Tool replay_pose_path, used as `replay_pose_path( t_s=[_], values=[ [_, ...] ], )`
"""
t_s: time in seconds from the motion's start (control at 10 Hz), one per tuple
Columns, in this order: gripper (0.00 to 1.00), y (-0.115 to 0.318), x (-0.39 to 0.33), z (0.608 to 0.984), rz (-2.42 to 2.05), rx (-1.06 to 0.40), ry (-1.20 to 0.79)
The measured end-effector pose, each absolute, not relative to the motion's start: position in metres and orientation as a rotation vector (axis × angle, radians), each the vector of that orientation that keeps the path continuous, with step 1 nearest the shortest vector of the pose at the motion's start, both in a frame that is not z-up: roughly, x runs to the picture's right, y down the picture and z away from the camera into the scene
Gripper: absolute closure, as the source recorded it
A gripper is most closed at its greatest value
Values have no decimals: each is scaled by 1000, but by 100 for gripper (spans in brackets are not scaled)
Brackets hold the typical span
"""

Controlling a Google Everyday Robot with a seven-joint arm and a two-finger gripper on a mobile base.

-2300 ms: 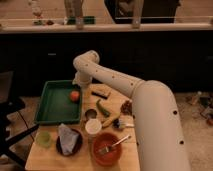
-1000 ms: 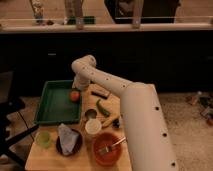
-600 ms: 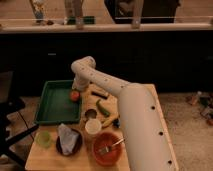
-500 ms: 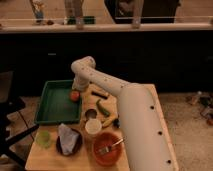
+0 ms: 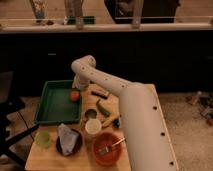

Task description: Place apple in table surface

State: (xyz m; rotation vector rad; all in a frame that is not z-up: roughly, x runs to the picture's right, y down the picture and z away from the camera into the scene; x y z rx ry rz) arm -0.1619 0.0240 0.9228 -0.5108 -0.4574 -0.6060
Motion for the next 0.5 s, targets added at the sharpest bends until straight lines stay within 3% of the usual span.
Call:
replay_pose_path(
  t_s=[0.5],
  values=[
    [20,13,-174,916,-551,-568,-440]
  ],
)
